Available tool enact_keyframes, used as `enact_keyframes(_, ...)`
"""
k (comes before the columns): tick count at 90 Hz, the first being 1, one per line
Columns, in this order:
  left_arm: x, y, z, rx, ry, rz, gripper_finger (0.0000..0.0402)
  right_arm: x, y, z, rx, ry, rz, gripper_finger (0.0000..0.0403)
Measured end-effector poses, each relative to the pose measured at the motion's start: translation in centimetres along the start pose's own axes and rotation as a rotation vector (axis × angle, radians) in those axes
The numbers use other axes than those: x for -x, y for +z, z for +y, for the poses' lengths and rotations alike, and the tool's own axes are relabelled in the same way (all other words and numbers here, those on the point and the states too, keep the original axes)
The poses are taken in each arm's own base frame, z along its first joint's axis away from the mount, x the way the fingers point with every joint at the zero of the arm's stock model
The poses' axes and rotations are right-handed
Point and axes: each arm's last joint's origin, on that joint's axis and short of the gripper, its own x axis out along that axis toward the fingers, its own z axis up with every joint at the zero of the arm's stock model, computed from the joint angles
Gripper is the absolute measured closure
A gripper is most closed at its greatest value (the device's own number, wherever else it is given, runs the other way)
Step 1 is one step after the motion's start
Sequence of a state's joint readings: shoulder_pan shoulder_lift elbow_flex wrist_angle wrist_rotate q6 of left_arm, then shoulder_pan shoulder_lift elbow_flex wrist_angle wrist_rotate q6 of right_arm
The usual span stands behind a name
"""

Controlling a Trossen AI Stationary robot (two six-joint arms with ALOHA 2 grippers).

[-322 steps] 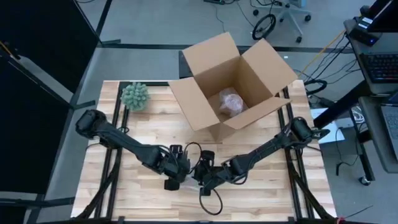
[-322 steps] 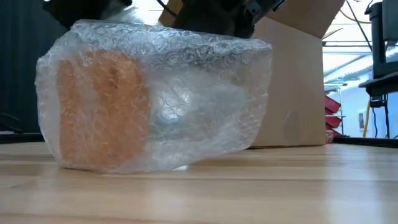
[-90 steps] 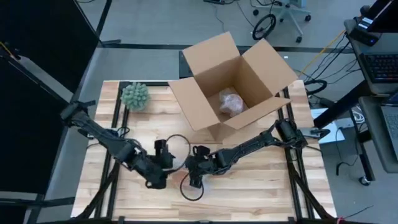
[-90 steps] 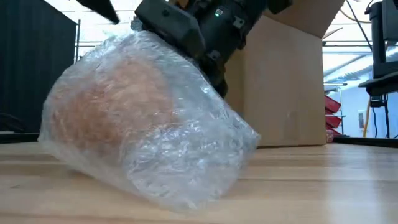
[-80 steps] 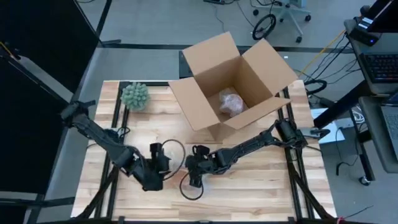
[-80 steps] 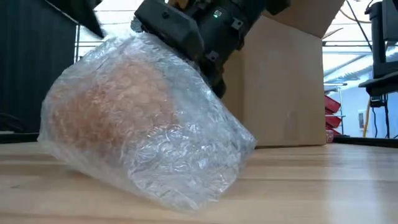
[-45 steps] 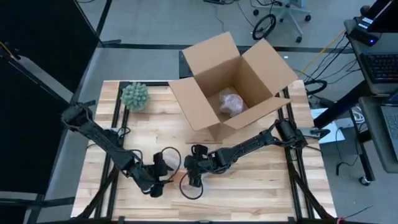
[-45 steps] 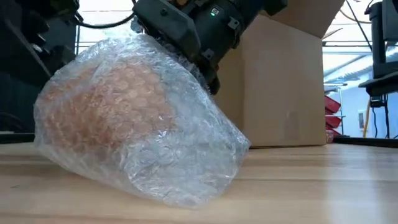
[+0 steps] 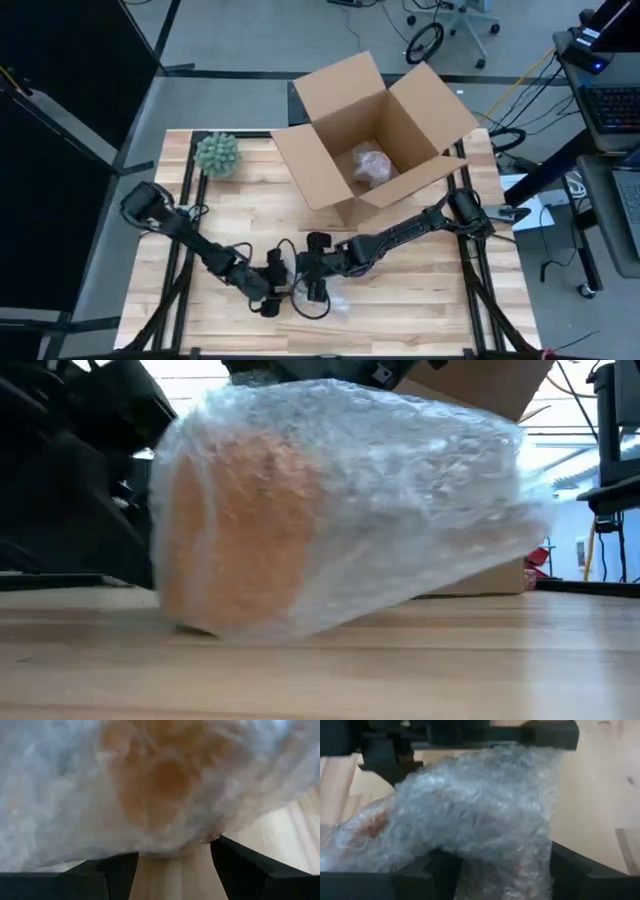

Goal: Wrap mug
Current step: Wrap the orange mug with bubble wrap

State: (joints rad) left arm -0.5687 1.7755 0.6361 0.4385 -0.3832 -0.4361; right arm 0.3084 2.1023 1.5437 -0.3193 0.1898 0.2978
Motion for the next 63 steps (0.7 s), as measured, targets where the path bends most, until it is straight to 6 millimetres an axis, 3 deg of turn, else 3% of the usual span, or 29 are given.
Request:
enact_keyframes(35,-1.6,1.3,0.9,-0.007,-0.011,-0.002,0.0173,-2.3,-2.1,-1.0,-0.083,0.027,0.179,0.0195)
enact_keyframes(63,-1.6,1.5,0.9,-0.002,-0.001,-0.018,0.0173,2.1,-0.1,-1.1,-0.124,0.05,0.124,0.0195)
